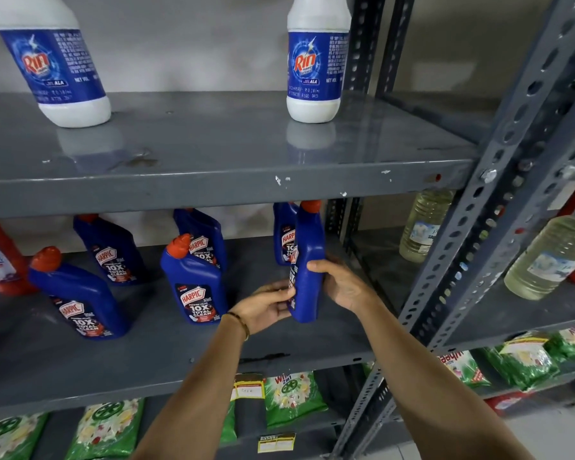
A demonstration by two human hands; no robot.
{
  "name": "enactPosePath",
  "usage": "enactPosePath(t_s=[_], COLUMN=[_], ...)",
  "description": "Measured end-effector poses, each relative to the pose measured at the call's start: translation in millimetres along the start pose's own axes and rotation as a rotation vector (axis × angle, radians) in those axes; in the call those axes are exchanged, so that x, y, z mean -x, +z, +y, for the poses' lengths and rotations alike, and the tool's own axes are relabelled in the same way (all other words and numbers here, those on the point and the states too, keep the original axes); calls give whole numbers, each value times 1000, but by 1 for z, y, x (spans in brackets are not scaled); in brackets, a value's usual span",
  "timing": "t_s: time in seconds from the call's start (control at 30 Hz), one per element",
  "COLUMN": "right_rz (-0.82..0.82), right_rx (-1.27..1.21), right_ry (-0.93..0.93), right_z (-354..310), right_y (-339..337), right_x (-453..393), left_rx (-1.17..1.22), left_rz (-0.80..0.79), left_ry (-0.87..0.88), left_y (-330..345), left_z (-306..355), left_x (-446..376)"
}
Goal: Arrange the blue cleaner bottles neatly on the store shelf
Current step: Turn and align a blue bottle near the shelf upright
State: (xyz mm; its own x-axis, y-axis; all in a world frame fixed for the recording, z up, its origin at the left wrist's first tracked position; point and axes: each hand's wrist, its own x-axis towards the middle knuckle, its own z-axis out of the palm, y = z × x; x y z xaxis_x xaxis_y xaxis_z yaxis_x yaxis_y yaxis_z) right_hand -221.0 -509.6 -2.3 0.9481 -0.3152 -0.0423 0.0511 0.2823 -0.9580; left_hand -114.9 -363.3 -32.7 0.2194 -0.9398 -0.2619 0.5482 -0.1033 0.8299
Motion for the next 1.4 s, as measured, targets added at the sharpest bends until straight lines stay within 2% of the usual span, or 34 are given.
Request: enactPosePath(t_s=[0.13, 0.2, 0.4, 0.47, 0.53, 0.83, 1.17, 1.4], right_rz=[-5, 26, 188, 202, 203, 201, 165, 444], right_rx=[-100, -116, 2, 28, 47, 19, 11, 277], right_ry=[49, 21, -126, -130, -110, -18, 0, 47], right_z=[2, 0, -2, 2, 7, 22, 37, 78], right_y=[-4, -5, -17, -20, -21, -25, -38, -40], right_x=[3, 4, 2, 1, 0, -1, 8, 10], left_rx=[-78, -115, -349, -499, -586, -719, -705, -684], left_rz=[72, 161, 594, 732, 806, 828, 825, 840], left_ry=[16, 55, 243, 252, 240, 170, 249, 223], left_y=[6, 13, 27, 31, 32, 22, 23, 25], left_z=[-1, -3, -6, -9, -11, -23, -38, -42], left_x=[-4, -8, -26, -31, -33, -40, -38, -33])
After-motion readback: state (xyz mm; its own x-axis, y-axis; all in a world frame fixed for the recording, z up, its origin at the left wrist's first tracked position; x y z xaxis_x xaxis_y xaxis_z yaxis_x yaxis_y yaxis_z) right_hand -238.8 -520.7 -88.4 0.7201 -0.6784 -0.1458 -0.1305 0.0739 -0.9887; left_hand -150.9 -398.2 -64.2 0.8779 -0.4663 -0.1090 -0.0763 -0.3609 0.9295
